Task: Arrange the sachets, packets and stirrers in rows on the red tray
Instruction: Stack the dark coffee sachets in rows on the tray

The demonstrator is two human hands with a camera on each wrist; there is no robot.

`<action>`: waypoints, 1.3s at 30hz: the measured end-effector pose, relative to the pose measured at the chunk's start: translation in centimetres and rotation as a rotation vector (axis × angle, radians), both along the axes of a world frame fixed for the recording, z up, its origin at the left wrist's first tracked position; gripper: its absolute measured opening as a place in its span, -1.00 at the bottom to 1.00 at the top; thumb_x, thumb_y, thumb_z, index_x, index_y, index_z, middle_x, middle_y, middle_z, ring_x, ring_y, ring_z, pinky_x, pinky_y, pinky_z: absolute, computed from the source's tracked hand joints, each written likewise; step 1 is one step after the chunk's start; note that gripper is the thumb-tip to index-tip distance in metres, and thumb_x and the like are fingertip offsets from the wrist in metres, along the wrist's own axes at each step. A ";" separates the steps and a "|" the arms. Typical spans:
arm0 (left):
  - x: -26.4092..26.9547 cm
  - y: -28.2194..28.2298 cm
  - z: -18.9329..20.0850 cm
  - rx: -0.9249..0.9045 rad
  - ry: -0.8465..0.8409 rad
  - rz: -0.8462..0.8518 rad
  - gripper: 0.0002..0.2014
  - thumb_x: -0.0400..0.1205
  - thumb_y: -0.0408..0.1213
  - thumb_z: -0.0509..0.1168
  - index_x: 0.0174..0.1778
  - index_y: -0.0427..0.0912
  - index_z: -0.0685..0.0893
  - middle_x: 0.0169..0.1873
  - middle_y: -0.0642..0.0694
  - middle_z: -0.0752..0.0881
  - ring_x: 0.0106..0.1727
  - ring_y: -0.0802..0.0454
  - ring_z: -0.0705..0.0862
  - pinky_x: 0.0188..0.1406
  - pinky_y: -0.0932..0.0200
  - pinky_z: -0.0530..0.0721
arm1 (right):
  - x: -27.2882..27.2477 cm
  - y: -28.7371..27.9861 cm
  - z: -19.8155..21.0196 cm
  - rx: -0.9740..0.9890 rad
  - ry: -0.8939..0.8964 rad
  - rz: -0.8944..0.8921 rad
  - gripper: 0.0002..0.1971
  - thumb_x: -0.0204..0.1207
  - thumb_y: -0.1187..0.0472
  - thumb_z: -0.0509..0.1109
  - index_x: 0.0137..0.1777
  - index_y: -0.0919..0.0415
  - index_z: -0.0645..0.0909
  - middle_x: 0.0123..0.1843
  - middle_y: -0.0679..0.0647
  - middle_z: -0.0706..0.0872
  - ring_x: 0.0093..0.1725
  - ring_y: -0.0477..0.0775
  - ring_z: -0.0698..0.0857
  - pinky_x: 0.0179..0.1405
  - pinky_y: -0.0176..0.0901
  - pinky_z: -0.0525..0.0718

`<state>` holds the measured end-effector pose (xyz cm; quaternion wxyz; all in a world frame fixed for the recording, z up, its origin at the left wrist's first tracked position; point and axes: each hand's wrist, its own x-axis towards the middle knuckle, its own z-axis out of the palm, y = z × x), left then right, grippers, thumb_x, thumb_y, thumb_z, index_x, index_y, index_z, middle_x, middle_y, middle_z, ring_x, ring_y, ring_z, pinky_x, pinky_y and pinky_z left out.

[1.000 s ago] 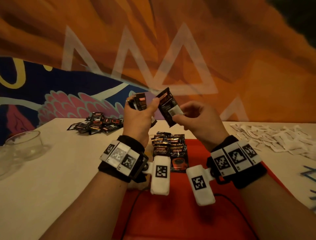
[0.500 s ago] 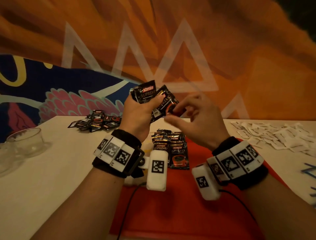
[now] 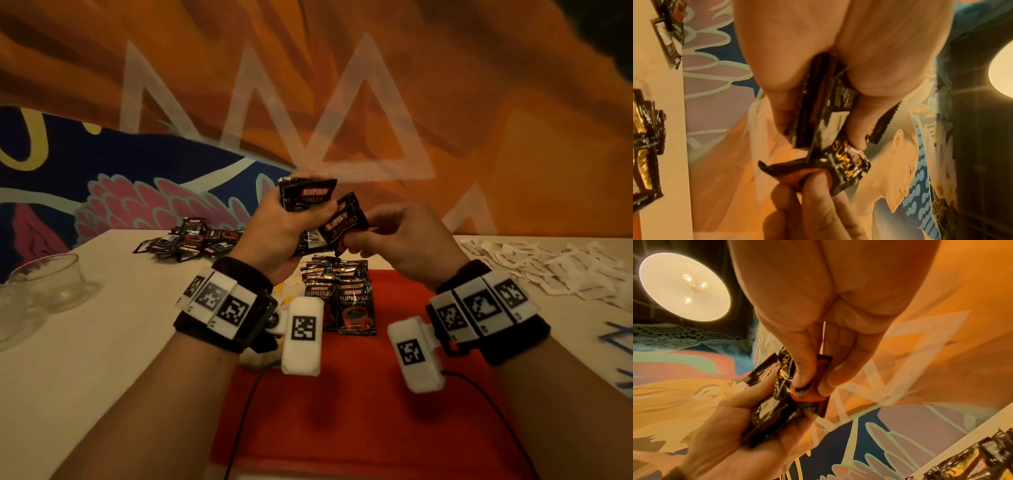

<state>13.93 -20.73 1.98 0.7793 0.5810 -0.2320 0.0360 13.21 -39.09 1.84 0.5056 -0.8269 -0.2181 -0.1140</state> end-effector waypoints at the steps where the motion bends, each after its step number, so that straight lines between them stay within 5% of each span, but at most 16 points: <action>1: 0.1 0.0 0.0 0.012 -0.003 0.014 -0.69 0.57 -0.54 0.37 0.18 -0.17 0.63 0.05 -0.19 0.72 0.09 -0.20 0.76 -0.15 -0.10 0.81 | 0.0 -0.1 0.0 -0.015 0.010 0.001 -0.94 0.45 0.24 0.59 -0.13 0.07 0.82 -0.18 0.02 0.86 -0.14 0.11 0.80 -0.07 0.10 0.79; 5: -0.1 0.2 0.3 0.139 -0.053 0.073 -0.69 0.62 -0.62 0.28 0.16 -0.16 0.62 0.07 -0.12 0.71 0.20 -0.19 0.72 0.10 -0.12 0.79 | -0.6 -0.2 0.5 0.066 0.122 0.119 -0.95 0.56 0.21 0.47 -0.09 0.16 0.75 -0.23 0.00 0.80 -0.46 -0.26 0.62 -0.43 -0.32 0.55; 8: -0.1 0.6 0.4 0.210 -0.069 0.109 -0.69 0.62 -0.62 0.30 0.09 -0.11 0.66 0.07 -0.10 0.74 0.31 -0.29 0.68 0.30 -0.31 0.68 | -1.2 0.0 1.0 0.136 0.186 0.204 -0.96 0.61 0.38 0.36 -0.04 0.28 0.64 -0.22 0.13 0.71 -0.61 -0.30 0.57 -0.62 -0.52 0.42; 10: -0.1 0.6 0.4 0.204 -0.055 0.138 -0.68 0.59 -0.63 0.33 0.04 -0.09 0.69 0.01 -0.06 0.77 0.25 -0.23 0.71 0.33 -0.35 0.64 | -1.2 0.0 1.0 0.151 0.214 0.232 -0.90 0.58 0.48 0.35 -0.12 0.33 0.62 -0.35 0.05 0.70 -0.64 -0.29 0.55 -0.63 -0.53 0.42; 15: -0.4 0.4 0.7 0.242 -0.028 0.163 -0.72 0.59 -0.59 0.36 0.03 -0.08 0.67 -0.07 0.00 0.77 0.12 -0.06 0.74 0.26 -0.19 0.72 | -0.8 -0.1 0.7 0.122 0.211 0.176 -0.91 0.49 0.50 0.44 -0.14 0.33 0.70 -0.33 0.03 0.74 -0.51 -0.29 0.64 -0.53 -0.52 0.50; 18: -0.1 0.6 0.7 0.231 0.018 0.244 -0.81 0.62 -0.40 0.41 0.08 -0.08 0.66 -0.11 -0.03 0.77 0.04 -0.04 0.77 0.16 -0.11 0.73 | -0.1 -0.1 0.2 0.051 0.186 0.064 -0.94 0.47 0.42 0.52 -0.15 0.28 0.73 -0.30 0.05 0.75 -0.47 -0.29 0.64 -0.49 -0.46 0.51; 22: 1.2 2.7 1.0 0.014 0.137 0.379 -0.79 0.67 -0.38 0.36 0.21 -0.27 0.63 -0.25 -0.09 0.74 -0.28 0.04 0.73 -0.28 0.07 0.70 | 1.1 0.4 -1.5 -0.090 0.256 -0.057 -0.89 0.43 0.31 0.60 -0.18 0.20 0.70 -0.38 0.06 0.76 -0.43 -0.14 0.69 -0.36 -0.19 0.57; 25: 1.6 4.2 1.3 -0.170 0.231 0.371 -0.85 0.67 -0.39 0.33 0.14 -0.24 0.59 -0.28 -0.09 0.72 -0.33 0.07 0.71 -0.43 0.17 0.68 | 1.7 1.7 -2.6 -0.289 0.399 -0.073 -0.86 0.49 0.28 0.57 -0.22 0.23 0.65 -0.39 0.08 0.79 -0.28 0.01 0.81 -0.28 -0.11 0.69; 29: 1.5 5.5 1.7 -0.295 0.250 0.322 -0.91 0.67 -0.38 0.32 0.06 -0.21 0.58 -0.30 -0.07 0.72 -0.36 0.09 0.72 -0.40 0.20 0.69 | 1.9 3.1 -3.1 -0.371 0.564 -0.090 -0.81 0.55 0.30 0.52 -0.25 0.26 0.59 -0.42 0.09 0.79 -0.18 0.11 0.83 -0.29 -0.12 0.73; 33: 1.6 6.1 2.0 -0.339 0.255 0.318 -0.92 0.66 -0.36 0.34 0.04 -0.17 0.63 -0.29 -0.04 0.74 -0.33 0.10 0.75 -0.29 0.17 0.72 | 1.7 4.0 -3.1 -0.420 0.613 -0.119 -0.84 0.54 0.30 0.52 -0.23 0.28 0.62 -0.25 0.18 0.85 0.03 0.21 0.84 0.08 0.04 0.77; 37: 1.7 6.4 2.2 -0.381 0.273 0.300 -0.93 0.64 -0.37 0.36 0.01 -0.19 0.65 -0.27 -0.07 0.74 -0.31 0.07 0.75 -0.24 0.14 0.72 | 1.7 4.7 -3.1 -0.497 0.638 -0.152 -0.89 0.54 0.25 0.53 -0.15 0.28 0.70 -0.17 0.16 0.87 -0.12 0.10 0.82 0.08 -0.01 0.75; 39: 1.7 6.5 2.2 -0.383 0.276 0.289 -0.94 0.64 -0.37 0.37 0.00 -0.19 0.65 -0.25 -0.08 0.74 -0.30 0.06 0.75 -0.22 0.13 0.72 | 1.6 4.9 -3.2 -0.526 0.639 -0.170 -0.88 0.54 0.25 0.54 -0.09 0.31 0.70 -0.14 0.18 0.87 -0.05 0.15 0.84 0.12 0.03 0.75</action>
